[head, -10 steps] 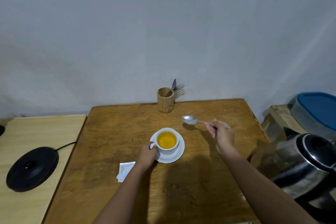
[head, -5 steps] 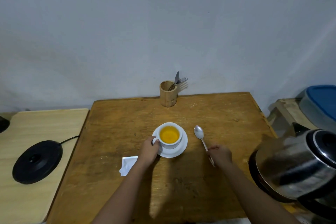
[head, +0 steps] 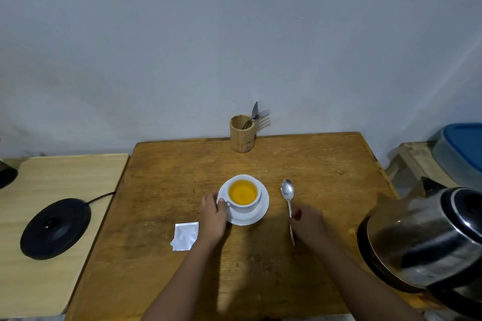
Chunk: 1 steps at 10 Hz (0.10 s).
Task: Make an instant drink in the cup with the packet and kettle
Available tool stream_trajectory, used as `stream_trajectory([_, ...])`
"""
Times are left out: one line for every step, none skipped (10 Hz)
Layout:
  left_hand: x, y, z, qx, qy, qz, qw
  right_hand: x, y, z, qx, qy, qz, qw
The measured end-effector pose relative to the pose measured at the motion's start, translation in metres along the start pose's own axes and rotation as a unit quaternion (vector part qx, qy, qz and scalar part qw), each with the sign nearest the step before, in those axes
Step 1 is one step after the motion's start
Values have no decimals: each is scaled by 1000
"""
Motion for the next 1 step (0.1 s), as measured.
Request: stream_trajectory([0,-9,-19,16,47,52,997,1,-2,11,-38,-77,39,996])
Point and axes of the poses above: each hand's wrist, its own y-axis towards the middle knuckle, its own x-axis out of the palm, z = x × y, the point moved 1 cm from there along y, towards the middle knuckle, and after that the axes turned 3 degrees about -x, right-handed, at the moved point
